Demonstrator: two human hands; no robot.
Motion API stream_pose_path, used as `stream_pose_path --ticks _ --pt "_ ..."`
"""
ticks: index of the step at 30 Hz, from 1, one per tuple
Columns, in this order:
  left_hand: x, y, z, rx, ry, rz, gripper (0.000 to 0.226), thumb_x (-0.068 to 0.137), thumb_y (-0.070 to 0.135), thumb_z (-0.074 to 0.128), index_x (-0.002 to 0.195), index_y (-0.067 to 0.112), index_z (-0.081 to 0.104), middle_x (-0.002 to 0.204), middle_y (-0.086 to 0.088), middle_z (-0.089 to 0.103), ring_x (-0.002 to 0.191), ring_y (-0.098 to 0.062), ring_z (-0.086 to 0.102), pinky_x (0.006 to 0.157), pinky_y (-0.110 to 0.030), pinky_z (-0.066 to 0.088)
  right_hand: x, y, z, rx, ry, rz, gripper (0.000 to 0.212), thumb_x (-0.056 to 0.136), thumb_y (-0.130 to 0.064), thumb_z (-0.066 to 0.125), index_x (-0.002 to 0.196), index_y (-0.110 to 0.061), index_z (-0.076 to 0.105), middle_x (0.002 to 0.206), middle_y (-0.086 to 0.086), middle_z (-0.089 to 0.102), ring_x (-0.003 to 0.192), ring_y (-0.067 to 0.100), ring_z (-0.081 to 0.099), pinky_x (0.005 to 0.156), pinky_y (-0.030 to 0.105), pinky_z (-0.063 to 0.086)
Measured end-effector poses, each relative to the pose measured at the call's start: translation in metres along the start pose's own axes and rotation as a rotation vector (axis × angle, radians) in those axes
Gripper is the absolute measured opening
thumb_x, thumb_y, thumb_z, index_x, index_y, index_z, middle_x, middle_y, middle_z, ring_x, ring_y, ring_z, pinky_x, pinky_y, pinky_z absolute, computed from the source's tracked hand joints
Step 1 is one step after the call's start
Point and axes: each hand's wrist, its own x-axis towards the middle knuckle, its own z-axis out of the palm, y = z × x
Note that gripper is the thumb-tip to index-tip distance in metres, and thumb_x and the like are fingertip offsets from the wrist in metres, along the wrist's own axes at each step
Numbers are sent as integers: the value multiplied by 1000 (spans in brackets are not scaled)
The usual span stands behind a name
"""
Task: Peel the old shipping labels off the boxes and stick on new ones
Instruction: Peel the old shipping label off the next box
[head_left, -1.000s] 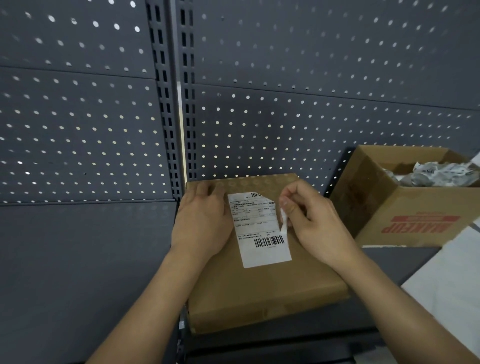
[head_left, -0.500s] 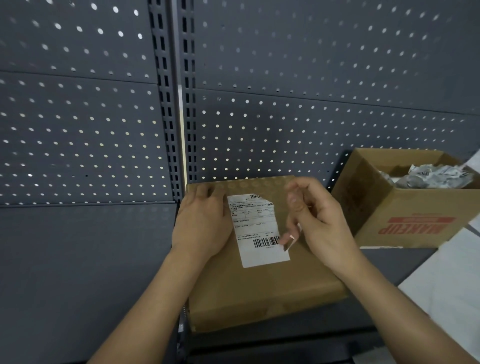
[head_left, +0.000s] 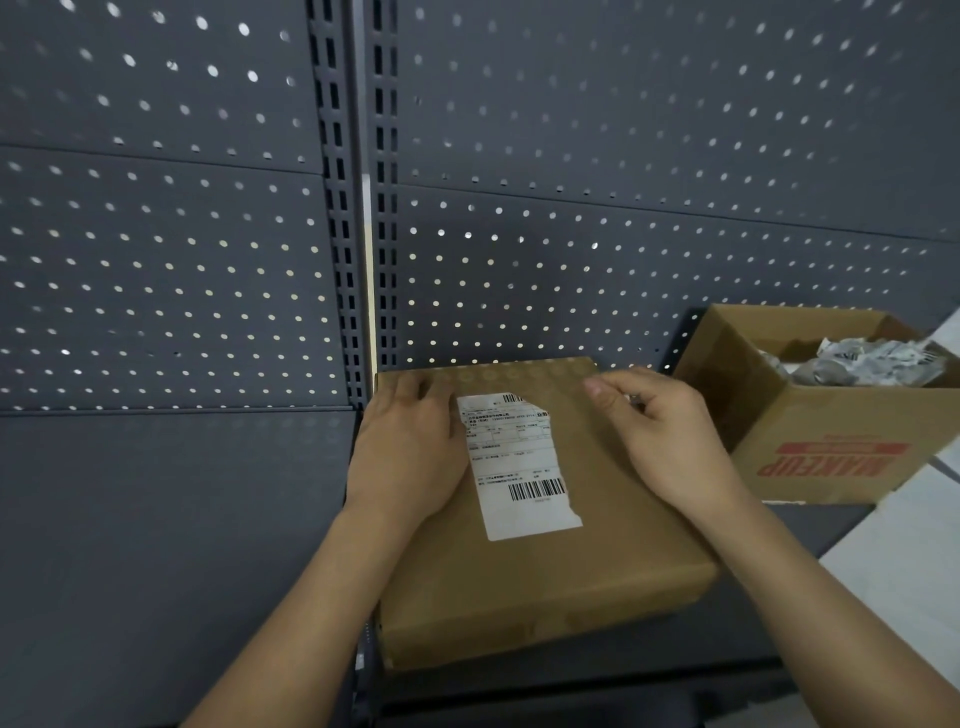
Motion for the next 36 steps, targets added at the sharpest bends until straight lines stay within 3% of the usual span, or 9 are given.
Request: stream_pose_path --ticks 2,5,8,12,20,25,31,34,36 --pt "0 1 0 -1 1 3 37 95 22 46 129 13 58 131 -11 54 122 -31 46 102 -42 39 4 3 -1 -117 -56 40 16 97 -25 56 106 -25 69 90 -7 69 87 8 60 76 21 42" --pt "1 1 0 -2 3 3 37 95 22 46 128 13 58 130 -11 54 121 -31 47 101 -42 39 11 3 2 -194 -164 73 21 96 -16 51 103 -27 67 90 -13 69 87 3 60 74 14 39" --pt "0 0 0 -2 -1 0 37 94 23 47 128 13 58 130 -10 54 123 -30 45 101 -43 40 19 1 6 -224 -243 66 16 95 -21 55 96 -30 68 85 -12 69 85 1 59 78 23 45" --pt "0 0 0 -2 8 9 35 94 22 49 126 12 59 128 -11 55 120 -31 47 98 -43 41 26 -4 16 -369 -361 15 14 95 -26 54 98 -28 67 100 -8 68 96 11 61 83 37 52" --pt "1 -1 3 4 3 8 34 94 25 48 123 12 59 127 -9 54 122 -29 45 101 -42 41 21 -9 31 -612 -330 -118 17 98 -15 46 100 -12 62 94 8 62 86 26 59 67 38 50" --pt "2 -1 3 21 -10 8 37 95 27 45 127 13 57 130 -9 53 126 -29 42 104 -43 39 15 -17 35 -789 -325 -215 24 96 -5 43 118 -8 54 104 7 59 93 25 58 64 26 30" --pt "2 -1 3 41 -25 9 37 95 27 45 127 12 57 131 -10 52 127 -29 41 106 -42 36 17 -15 34 -760 -356 -234 23 95 -5 42 113 -6 55 105 8 59 92 25 59 64 25 31" --pt "2 0 3 45 -19 8 36 95 27 45 125 11 58 130 -9 53 125 -29 43 105 -42 38 19 -10 31 -622 -389 -165 17 94 -5 44 101 -8 59 96 6 60 85 23 59 63 31 44" --pt "1 0 2 43 -15 11 35 95 26 46 124 11 59 128 -9 54 123 -29 44 103 -42 39 20 -7 26 -515 -399 -98 20 93 -4 46 98 -14 62 94 1 64 86 19 60 71 35 51"
